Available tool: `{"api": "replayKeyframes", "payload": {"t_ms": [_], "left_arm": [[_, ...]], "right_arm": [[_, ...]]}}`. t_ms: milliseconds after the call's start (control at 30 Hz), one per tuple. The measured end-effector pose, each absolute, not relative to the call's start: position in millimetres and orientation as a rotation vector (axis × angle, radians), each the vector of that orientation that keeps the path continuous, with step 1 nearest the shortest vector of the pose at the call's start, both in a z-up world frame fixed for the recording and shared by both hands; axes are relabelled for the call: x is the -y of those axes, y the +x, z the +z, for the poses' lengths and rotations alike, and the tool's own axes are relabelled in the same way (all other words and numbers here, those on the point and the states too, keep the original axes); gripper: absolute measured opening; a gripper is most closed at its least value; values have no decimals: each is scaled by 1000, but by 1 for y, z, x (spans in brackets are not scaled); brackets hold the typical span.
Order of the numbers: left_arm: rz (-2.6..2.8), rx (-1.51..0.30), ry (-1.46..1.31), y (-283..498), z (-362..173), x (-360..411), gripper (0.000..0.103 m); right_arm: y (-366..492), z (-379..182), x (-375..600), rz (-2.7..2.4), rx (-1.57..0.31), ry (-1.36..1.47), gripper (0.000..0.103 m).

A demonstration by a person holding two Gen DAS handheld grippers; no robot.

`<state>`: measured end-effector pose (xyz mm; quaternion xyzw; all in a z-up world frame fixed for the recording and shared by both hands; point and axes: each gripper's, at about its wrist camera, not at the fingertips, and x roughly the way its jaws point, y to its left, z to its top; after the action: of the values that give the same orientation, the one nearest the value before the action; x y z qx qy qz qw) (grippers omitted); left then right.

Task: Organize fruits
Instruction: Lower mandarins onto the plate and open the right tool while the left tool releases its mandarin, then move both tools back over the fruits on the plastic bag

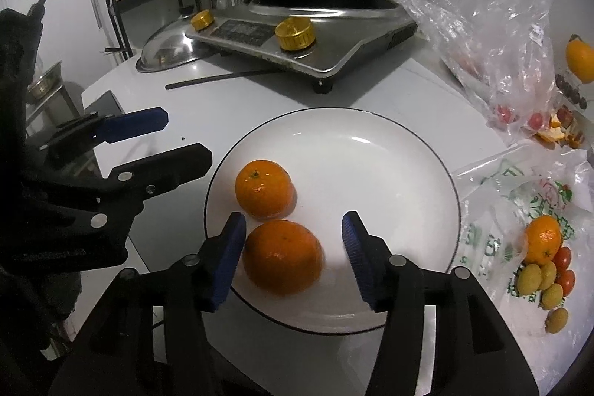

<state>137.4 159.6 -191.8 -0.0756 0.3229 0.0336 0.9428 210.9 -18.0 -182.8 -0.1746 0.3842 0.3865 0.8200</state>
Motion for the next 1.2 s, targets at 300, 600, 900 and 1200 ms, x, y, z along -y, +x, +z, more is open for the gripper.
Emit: {"api": "replayKeyframes", "payload": {"t_ms": [300,600,900,1200], "left_arm": [[58,-660,-129,137,-183,-140,74],[41,-651,-119,140,-175,-113,78],[12,-668,-103,148,-173,-82,80],[-38,-690,-75,155,-171,-44,80]], "right_arm": [[206,-168,42,804,-779,-346,57],[209,-154,75,781,-734,-299,57],[210,-147,115,742,-711,-264,57],[212,-143,150,697,-692,-250,57]]}}
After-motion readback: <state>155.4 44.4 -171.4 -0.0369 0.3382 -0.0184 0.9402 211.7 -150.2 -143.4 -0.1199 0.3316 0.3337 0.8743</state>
